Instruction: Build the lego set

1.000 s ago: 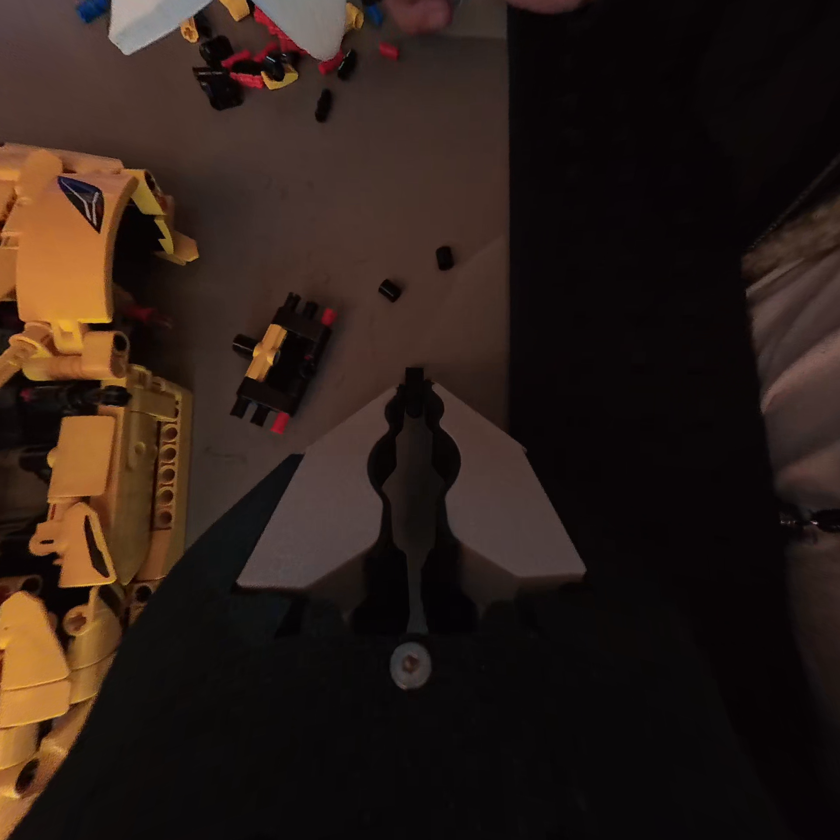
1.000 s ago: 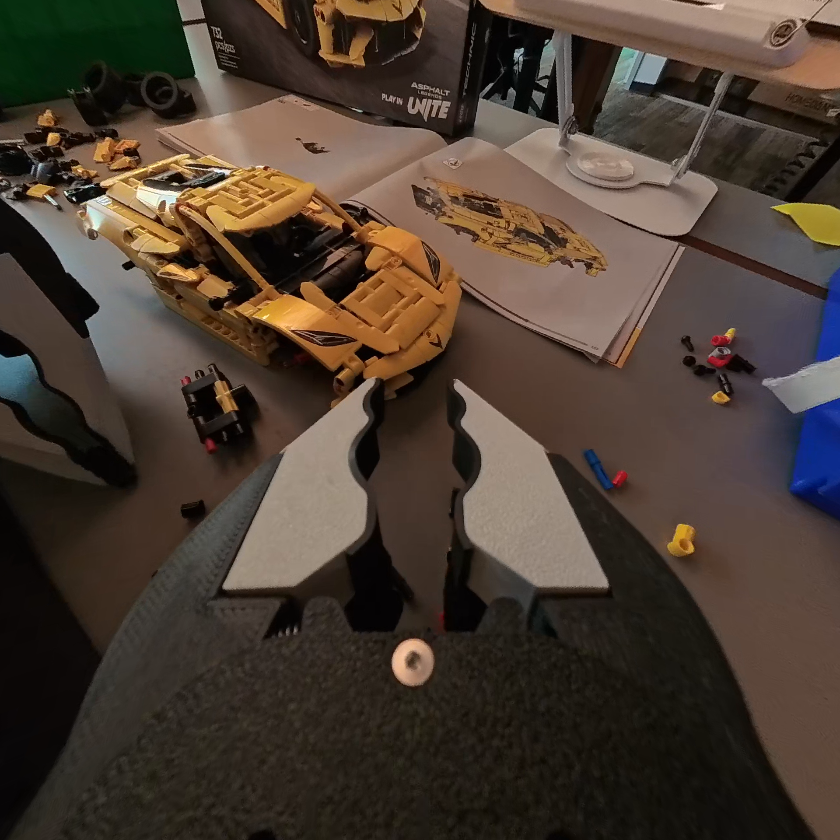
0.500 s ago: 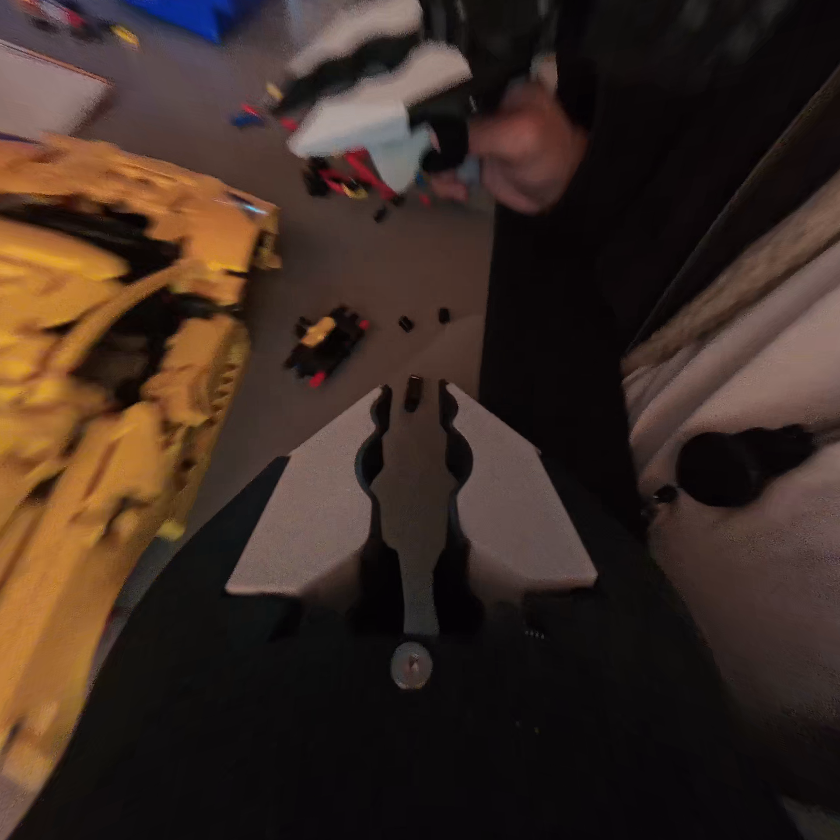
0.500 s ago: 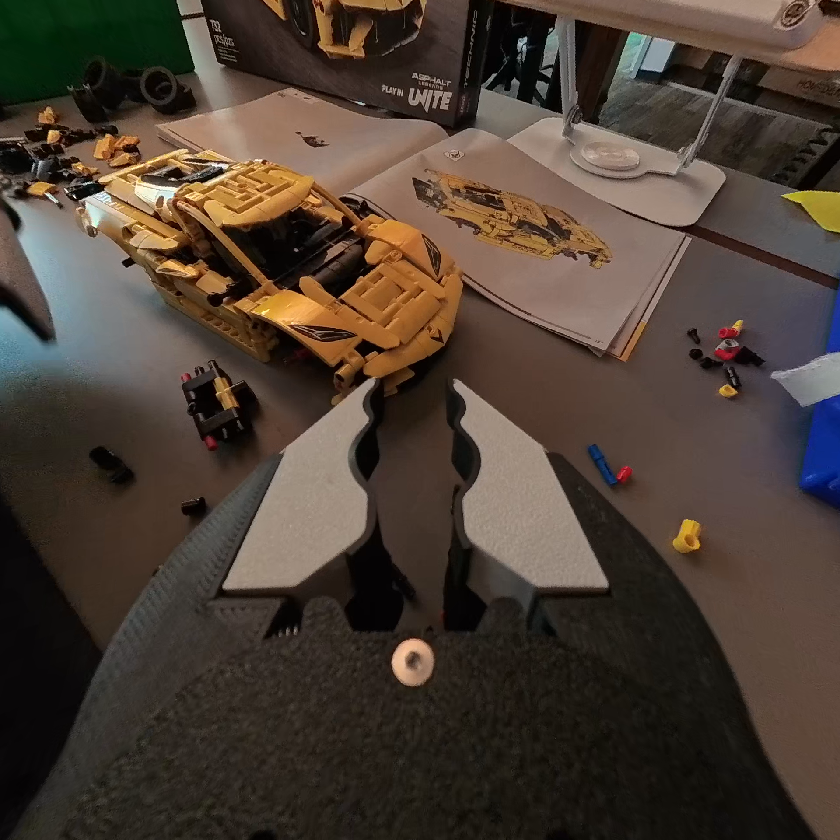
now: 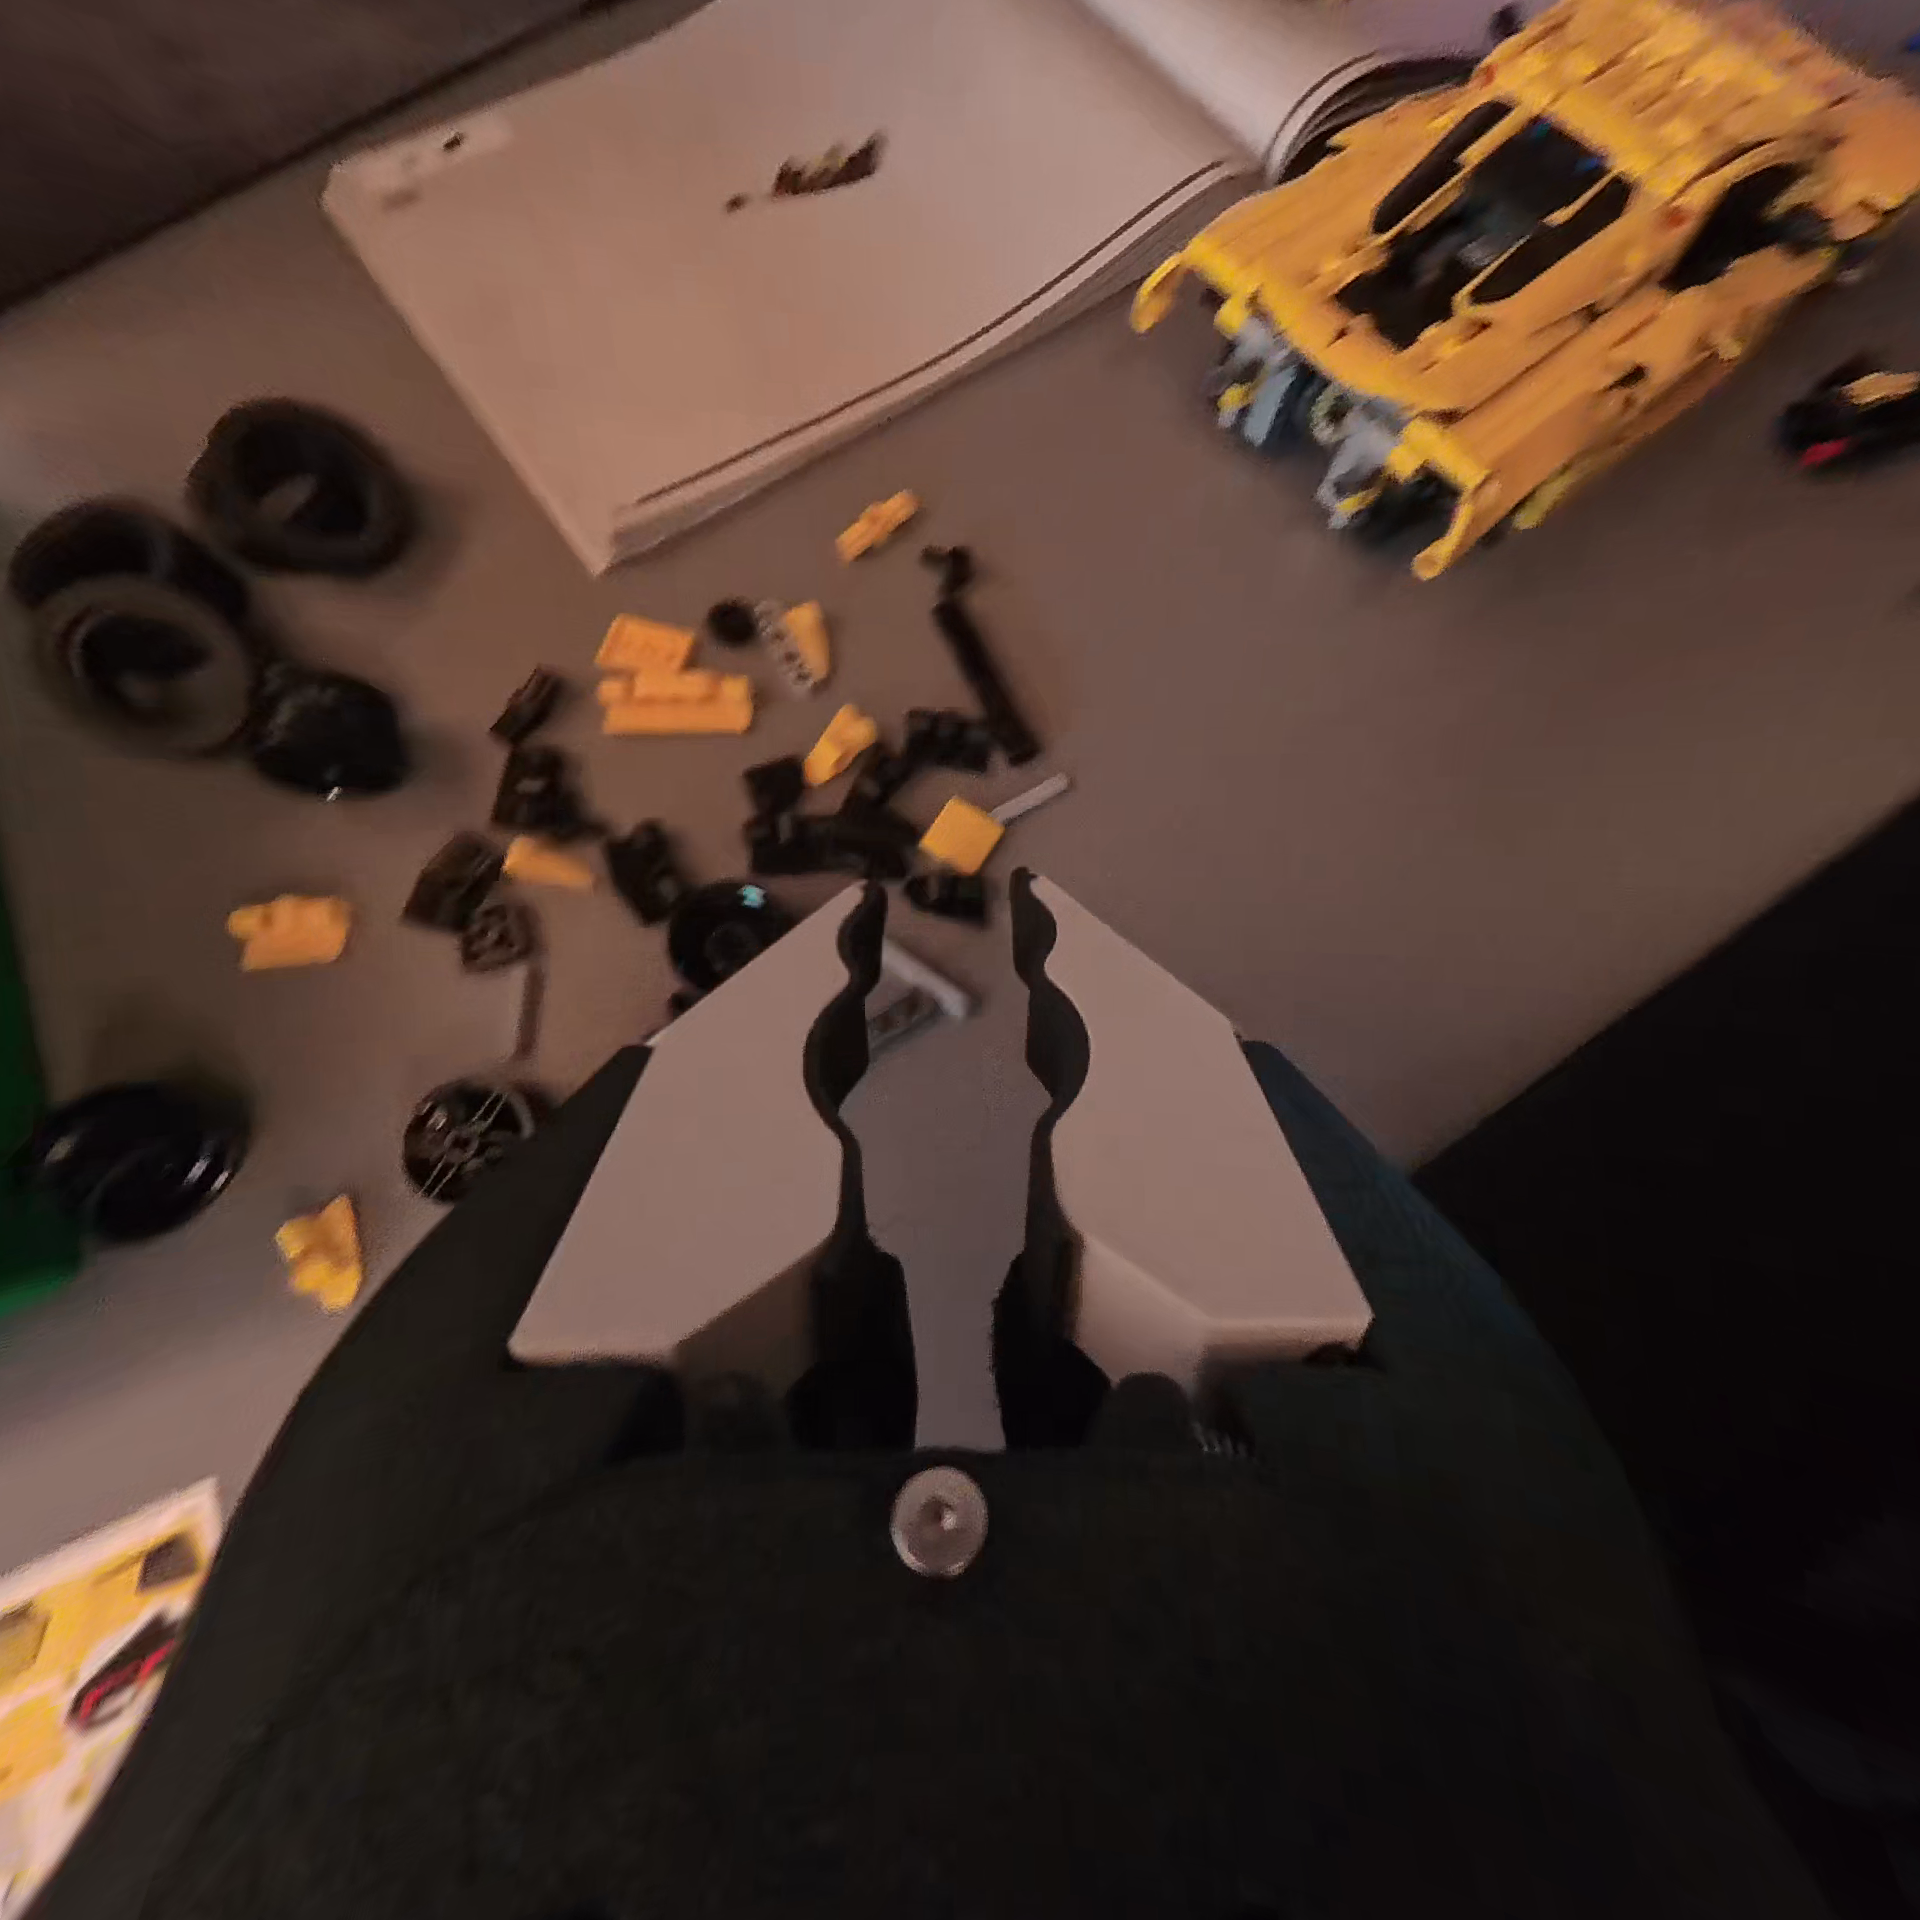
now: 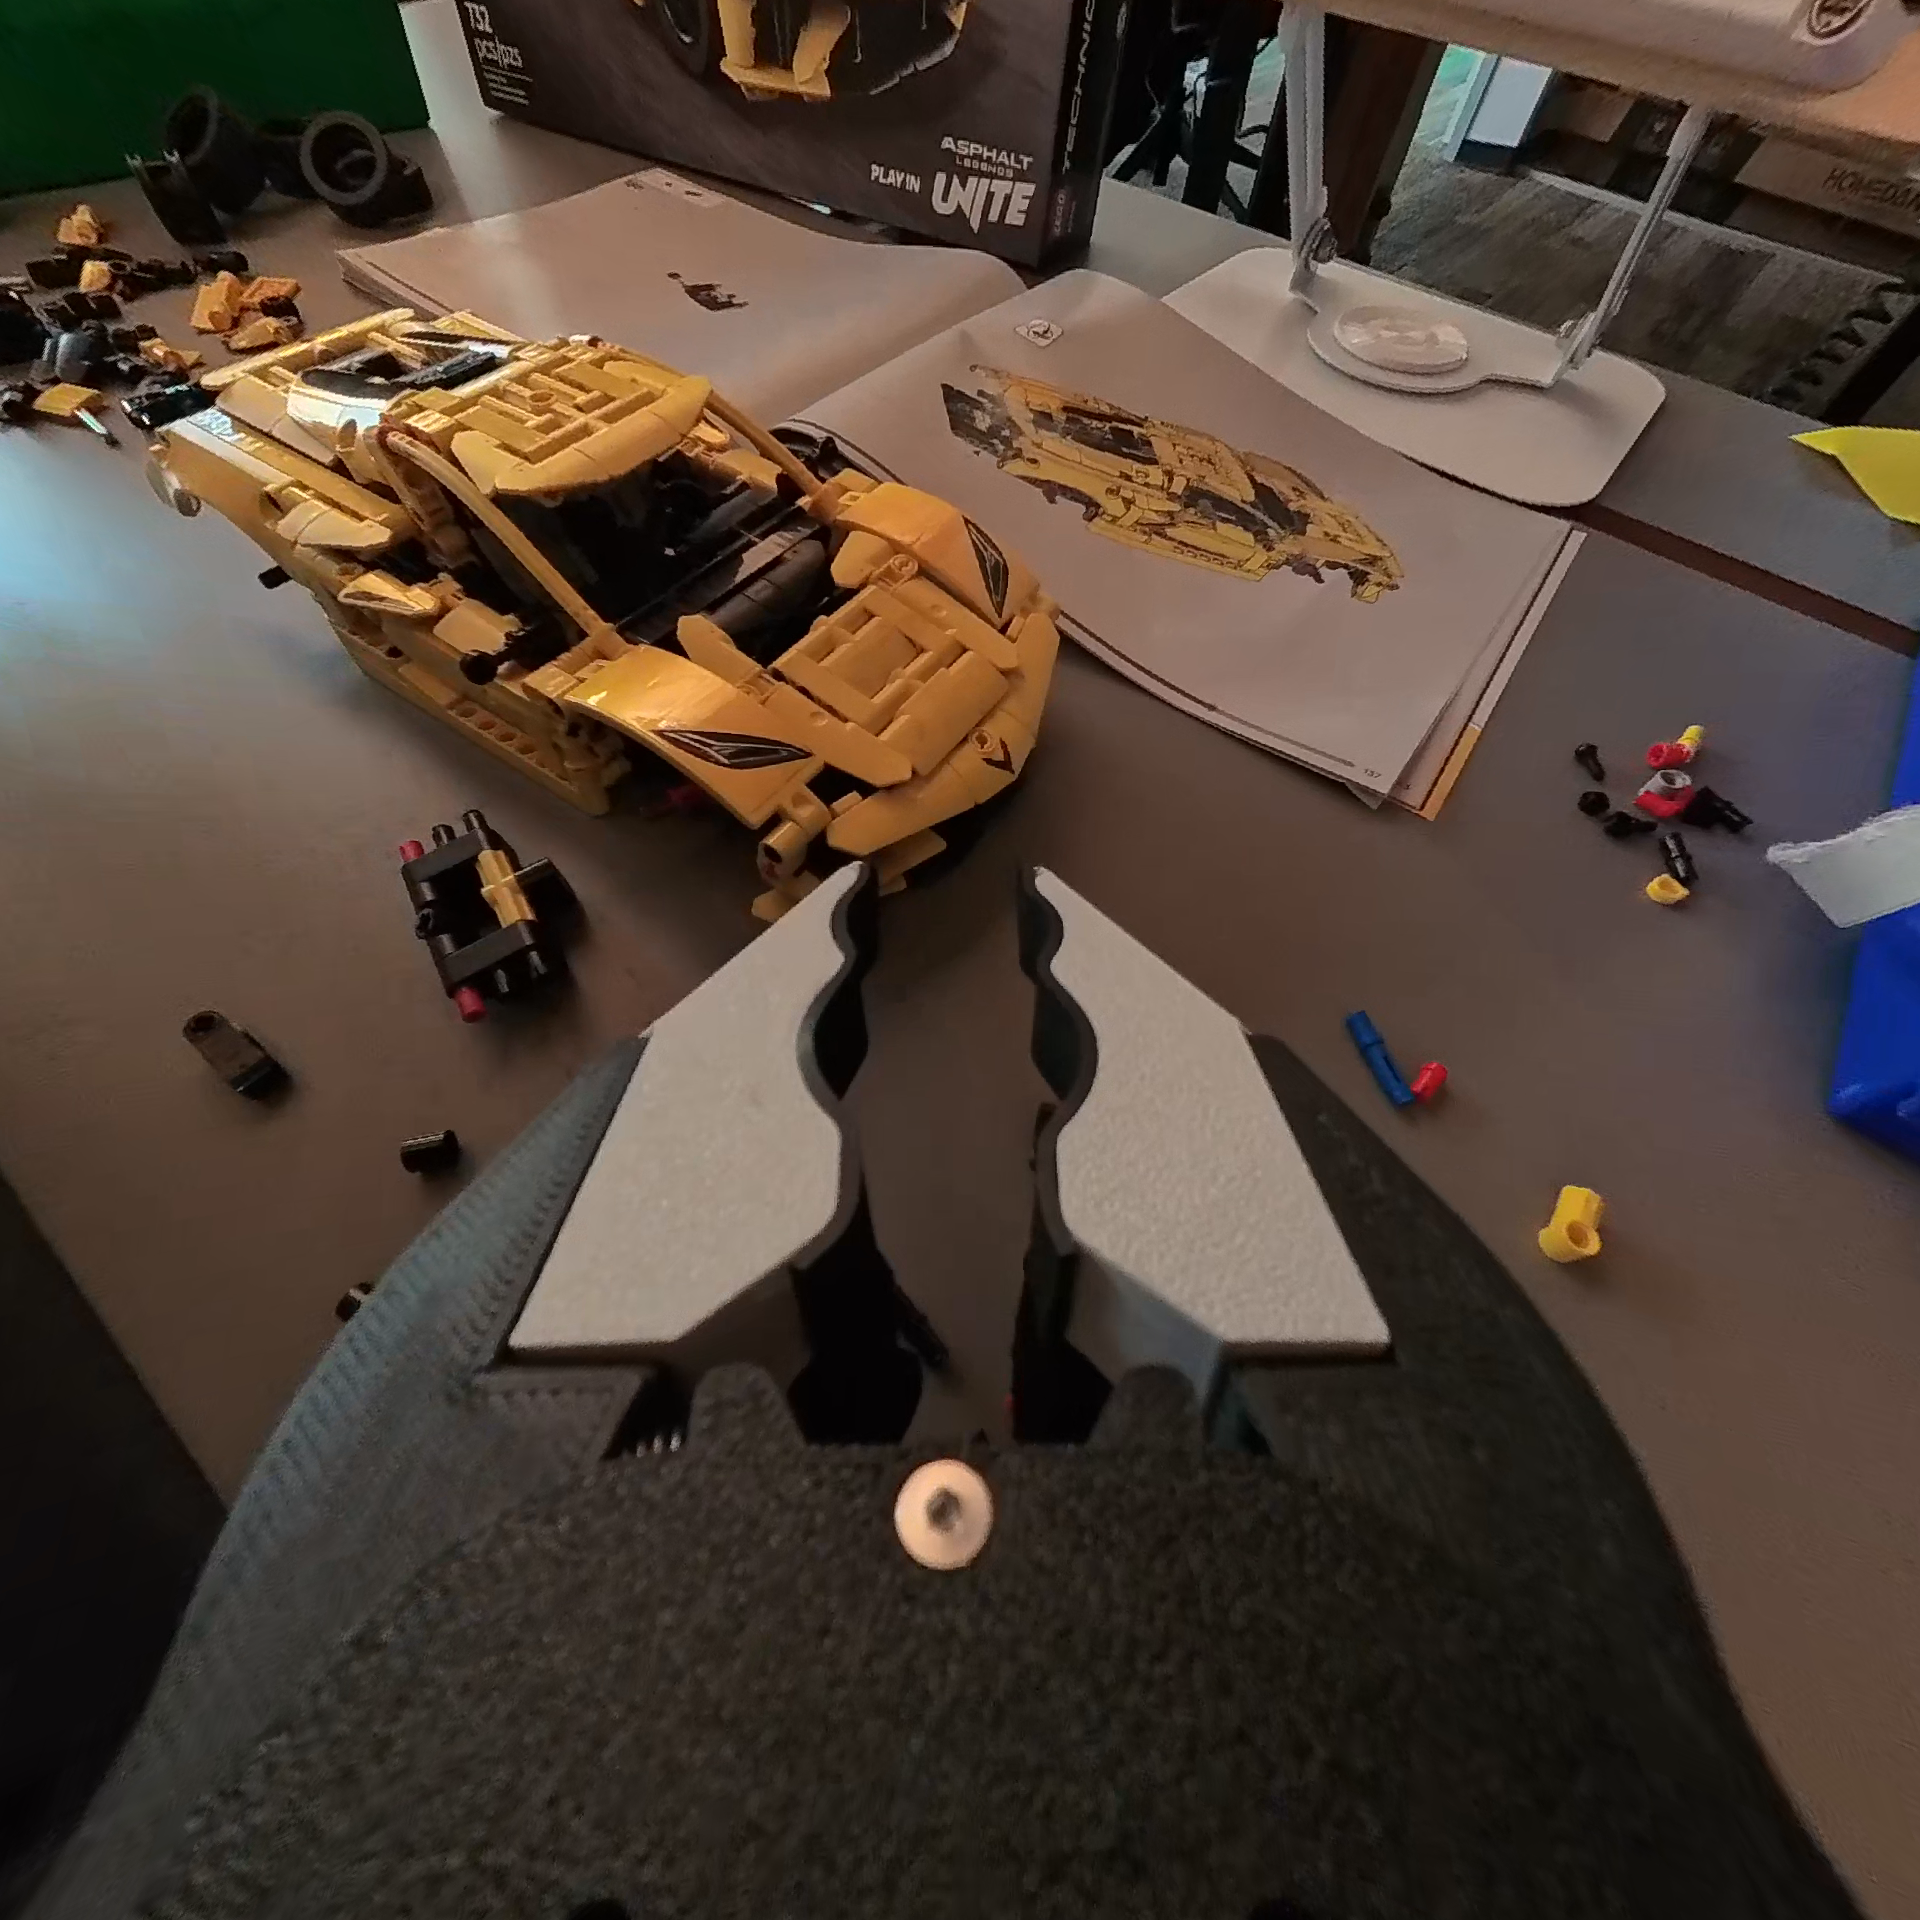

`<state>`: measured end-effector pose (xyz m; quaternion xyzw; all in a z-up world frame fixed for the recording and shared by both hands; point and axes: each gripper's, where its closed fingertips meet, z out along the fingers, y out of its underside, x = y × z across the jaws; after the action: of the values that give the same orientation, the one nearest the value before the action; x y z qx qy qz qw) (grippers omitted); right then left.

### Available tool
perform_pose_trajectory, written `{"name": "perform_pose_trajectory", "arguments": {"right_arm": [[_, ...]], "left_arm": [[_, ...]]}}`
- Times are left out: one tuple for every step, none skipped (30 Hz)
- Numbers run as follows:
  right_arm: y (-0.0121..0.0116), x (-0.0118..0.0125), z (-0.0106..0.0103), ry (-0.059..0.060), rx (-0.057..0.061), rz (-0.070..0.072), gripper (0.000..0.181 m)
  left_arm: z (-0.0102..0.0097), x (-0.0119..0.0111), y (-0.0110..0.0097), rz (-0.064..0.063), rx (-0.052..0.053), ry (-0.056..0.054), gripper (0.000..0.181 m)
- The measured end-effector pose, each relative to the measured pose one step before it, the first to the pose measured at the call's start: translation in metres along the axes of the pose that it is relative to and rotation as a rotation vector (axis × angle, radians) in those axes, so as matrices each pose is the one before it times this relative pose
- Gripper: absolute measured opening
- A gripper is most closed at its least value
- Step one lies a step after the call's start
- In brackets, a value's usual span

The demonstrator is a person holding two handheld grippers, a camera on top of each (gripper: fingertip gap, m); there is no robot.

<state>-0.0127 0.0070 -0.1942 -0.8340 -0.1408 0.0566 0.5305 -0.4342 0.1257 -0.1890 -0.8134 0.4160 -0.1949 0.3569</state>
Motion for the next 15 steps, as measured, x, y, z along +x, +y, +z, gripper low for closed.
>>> {"name": "perform_pose_trajectory", "arguments": {"right_arm": [[-0.00028, 0.00014, -0.00029, 0.0018, 0.0017, -0.0012, 0.025], [0.00012, 0.00014, -0.00020, 0.0013, -0.0003, -0.0003, 0.025], [0.00000, -0.00002, -0.00009, 0.0001, -0.0007, 0.0007, 0.025], [0.00021, 0.00000, -0.00007, -0.0006, -0.0015, 0.0020, 0.025], [0.00040, -0.00019, -0.00004, -0.0016, -0.0045, 0.0026, 0.025], [0.00040, -0.00023, -0.00003, -0.0024, -0.0035, 0.0024, 0.025], [-0.00003, 0.00000, 0.00003, -0.0013, 0.0003, 0.0019, 0.025], [-0.00020, 0.00023, -0.00001, 0.0005, 0.0021, 0.0013, 0.025], [-0.00012, 0.00013, 0.00009, -0.0003, 0.0008, 0.0008, 0.025], [0.00005, -0.00007, 0.00023, -0.0020, -0.0004, 0.0010, 0.025], [0.00016, -0.00028, 0.00036, -0.0024, -0.0011, 0.0007, 0.025], [0.00024, -0.00006, 0.00005, -0.0001, -0.0015, -0.0003, 0.025], [0.00005, 0.00023, -0.00007, 0.0021, -0.0002, -0.0010, 0.025], [-0.00004, 0.00030, -0.00025, 0.0026, 0.0014, -0.0008, 0.025], [-0.00013, 0.00022, -0.00022, 0.0020, 0.0012, -0.0002, 0.025]], "left_arm": [[-0.00182, -0.00732, 0.00542, -0.0022, -0.0278, -0.0191, 0.024], [-0.00173, -0.00723, 0.00501, 0.0014, -0.0274, -0.0185, 0.024], [-0.00199, -0.00665, 0.00476, 0.0043, -0.0262, -0.0131, 0.024], [-0.00264, -0.00794, 0.00447, 0.0042, -0.0252, -0.0182, 0.024], [-0.00307, -0.00915, 0.00346, -0.0025, -0.0156, -0.0208, 0.024], [-0.00279, -0.00736, 0.00235, -0.0122, -0.0048, -0.0053, 0.024], [-0.00191, -0.00502, 0.00214, -0.0175, -0.0036, 0.0106, 0.024], [-0.00095, -0.00458, 0.00218, -0.0135, -0.0067, 0.0088, 0.024], [0.00033, -0.00442, 0.00221, -0.0031, -0.0065, 0.0005, 0.025], [0.00177, -0.00288, 0.00268, 0.0054, -0.0075, -0.0006, 0.025], [0.00282, -0.00192, 0.00300, 0.0044, -0.0109, 0.0001, 0.025], [0.00349, -0.00075, 0.00274, -0.0019, -0.0131, 0.0043, 0.025], [0.00357, 0.00132, 0.00161, -0.0049, -0.0105, 0.0130, 0.025], [0.00354, 0.00222, 0.00032, -0.0023, -0.0042, 0.0146, 0.025], [0.00315, 0.00150, -0.00049, 0.0036, -0.0001, 0.0059, 0.025]]}}
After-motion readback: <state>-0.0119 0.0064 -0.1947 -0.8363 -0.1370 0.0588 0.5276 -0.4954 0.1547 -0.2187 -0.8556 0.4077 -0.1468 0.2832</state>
